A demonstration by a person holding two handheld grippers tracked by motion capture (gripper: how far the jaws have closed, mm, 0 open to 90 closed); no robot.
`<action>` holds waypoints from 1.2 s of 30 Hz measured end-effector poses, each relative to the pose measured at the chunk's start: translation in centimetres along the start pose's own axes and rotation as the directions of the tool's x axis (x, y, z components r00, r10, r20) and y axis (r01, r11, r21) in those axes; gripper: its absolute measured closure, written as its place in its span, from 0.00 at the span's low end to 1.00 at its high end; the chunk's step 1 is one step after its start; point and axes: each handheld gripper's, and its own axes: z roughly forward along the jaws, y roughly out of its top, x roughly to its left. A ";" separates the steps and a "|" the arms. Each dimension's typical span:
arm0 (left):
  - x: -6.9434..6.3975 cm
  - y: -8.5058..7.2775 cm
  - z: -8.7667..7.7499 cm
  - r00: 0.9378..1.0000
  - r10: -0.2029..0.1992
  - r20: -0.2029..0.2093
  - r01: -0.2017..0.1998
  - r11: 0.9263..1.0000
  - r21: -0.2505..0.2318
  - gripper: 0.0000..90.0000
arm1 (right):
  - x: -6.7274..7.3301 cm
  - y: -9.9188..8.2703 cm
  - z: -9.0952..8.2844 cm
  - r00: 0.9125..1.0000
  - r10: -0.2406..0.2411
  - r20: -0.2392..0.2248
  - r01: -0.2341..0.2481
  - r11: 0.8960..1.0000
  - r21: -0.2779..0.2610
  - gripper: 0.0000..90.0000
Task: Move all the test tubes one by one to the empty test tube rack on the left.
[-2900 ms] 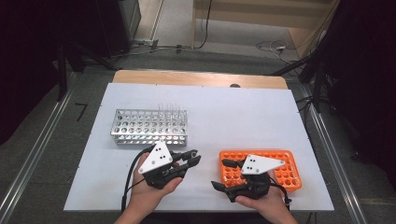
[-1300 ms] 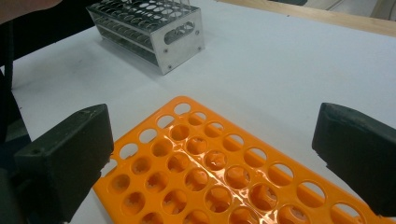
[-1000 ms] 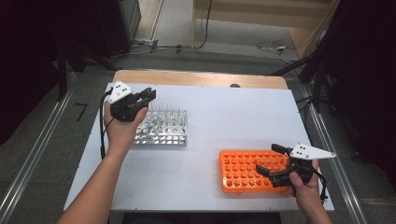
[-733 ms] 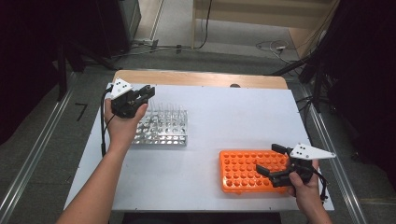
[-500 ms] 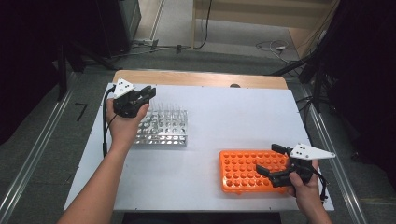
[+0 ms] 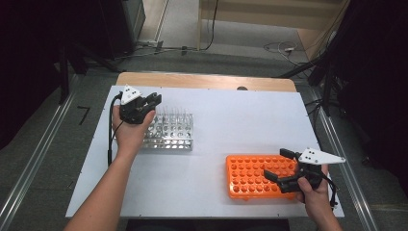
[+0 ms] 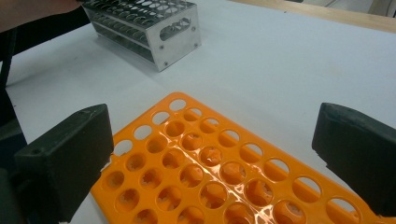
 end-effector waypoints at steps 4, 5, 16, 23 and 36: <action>0.0 -0.4 0.0 1.000 0.000 -0.001 0.000 1.000 0.007 0.84 | 0.0 0.0 0.0 1.000 0.000 0.000 0.000 1.000 0.000 0.00; 0.0 -0.5 0.0 1.000 -0.001 -0.003 0.001 1.000 0.012 0.84 | 0.0 0.0 0.0 1.000 -0.001 0.001 0.001 1.000 0.002 0.00; -0.3 -1.3 0.4 1.000 0.005 -0.013 -0.004 0.999 0.037 0.84 | 0.0 0.0 0.1 1.000 0.006 0.003 -0.006 1.000 -0.001 0.00; -0.4 -1.9 0.4 0.999 0.017 -0.028 -0.015 0.998 0.060 0.84 | 0.1 -0.1 0.1 1.000 0.006 0.003 -0.006 1.000 0.005 0.00; -0.3 -2.3 0.7 1.000 0.008 -0.015 -0.005 0.990 0.140 0.84 | 0.1 -0.1 0.2 1.000 0.003 0.004 -0.003 1.000 0.006 0.00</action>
